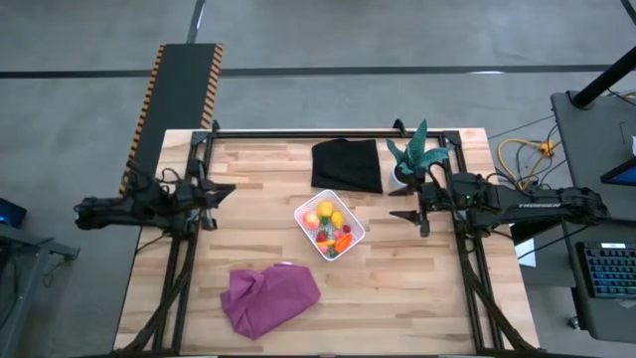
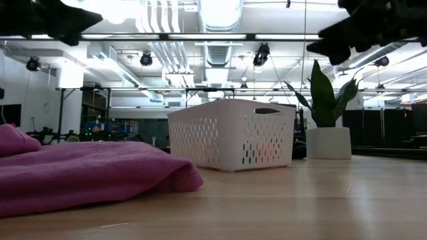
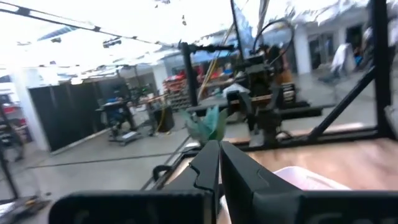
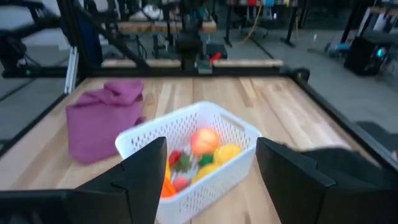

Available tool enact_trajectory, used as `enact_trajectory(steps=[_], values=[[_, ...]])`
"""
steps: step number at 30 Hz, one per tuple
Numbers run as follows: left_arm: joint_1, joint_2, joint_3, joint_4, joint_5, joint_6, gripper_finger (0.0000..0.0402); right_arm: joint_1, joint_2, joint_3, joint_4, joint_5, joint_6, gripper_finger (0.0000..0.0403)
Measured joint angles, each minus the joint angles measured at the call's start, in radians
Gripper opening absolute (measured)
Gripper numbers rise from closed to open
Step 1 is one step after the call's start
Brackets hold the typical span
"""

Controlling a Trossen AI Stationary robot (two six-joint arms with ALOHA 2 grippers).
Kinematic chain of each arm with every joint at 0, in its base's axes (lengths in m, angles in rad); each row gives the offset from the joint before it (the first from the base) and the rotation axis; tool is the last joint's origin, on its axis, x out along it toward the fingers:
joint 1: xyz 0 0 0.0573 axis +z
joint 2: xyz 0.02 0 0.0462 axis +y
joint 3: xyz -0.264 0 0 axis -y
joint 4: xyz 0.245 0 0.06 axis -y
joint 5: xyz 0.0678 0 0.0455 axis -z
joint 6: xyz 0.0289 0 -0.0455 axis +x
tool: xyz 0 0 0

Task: Pick and placing Produce into tupperware
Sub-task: Return to Home Position

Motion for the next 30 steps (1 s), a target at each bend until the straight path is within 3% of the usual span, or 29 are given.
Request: enact_trajectory(steps=[3, 13, 20, 26, 30], values=[[0.0, -0.069, -0.043, -0.008, 0.026, -0.049, 0.0, 0.0, -0.002, 0.0, 0.051, 0.0, 0.0, 0.0242], [-0.002, -0.063, -0.137, -0.034, 0.113, -0.169, 0.0, 0.0, -0.01, 0.0, 0.075, 0.0, 0.001, 0.0239], [-0.001, -0.065, -0.199, 0.007, 0.115, -0.202, 0.0, 0.0, -0.018, 0.0, 0.077, 0.0, 0.016, 0.0238], [-0.002, -0.063, -0.231, 0.026, 0.123, -0.234, 0.0, 0.001, -0.025, 0.0, 0.073, -0.004, 0.023, 0.0206], [-0.002, -0.063, -0.233, 0.037, 0.125, -0.229, 0.0, 0.001, -0.054, 0.001, 0.032, -0.009, 0.023, 0.0158]])
